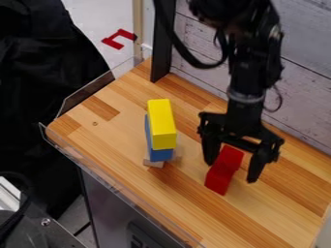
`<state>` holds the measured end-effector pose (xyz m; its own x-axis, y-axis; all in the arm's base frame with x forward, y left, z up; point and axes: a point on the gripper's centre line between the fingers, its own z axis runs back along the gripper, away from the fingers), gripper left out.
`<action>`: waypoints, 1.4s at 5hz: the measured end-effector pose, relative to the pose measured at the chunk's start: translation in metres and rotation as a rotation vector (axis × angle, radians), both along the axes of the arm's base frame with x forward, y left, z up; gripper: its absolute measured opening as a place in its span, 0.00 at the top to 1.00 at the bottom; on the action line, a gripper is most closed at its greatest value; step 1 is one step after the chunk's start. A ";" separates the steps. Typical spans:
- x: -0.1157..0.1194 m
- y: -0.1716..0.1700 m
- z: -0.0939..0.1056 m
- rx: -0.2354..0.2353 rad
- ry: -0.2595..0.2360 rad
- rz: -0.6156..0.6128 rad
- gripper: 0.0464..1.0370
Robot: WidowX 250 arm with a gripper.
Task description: Put the red arch on top of the yellow block
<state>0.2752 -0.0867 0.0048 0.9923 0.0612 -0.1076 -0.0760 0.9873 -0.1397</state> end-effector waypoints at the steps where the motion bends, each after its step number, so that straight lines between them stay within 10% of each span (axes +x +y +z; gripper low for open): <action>1: 0.003 0.001 -0.011 0.017 0.039 -0.021 0.04; 3: 0.005 0.000 -0.017 0.031 0.062 -0.011 0.07; 5: 0.007 -0.002 -0.018 0.021 0.048 0.015 0.49; 7: -0.004 0.002 0.013 0.008 -0.007 0.055 0.49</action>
<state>0.2711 -0.0847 0.0175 0.9882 0.1164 -0.1000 -0.1291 0.9828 -0.1321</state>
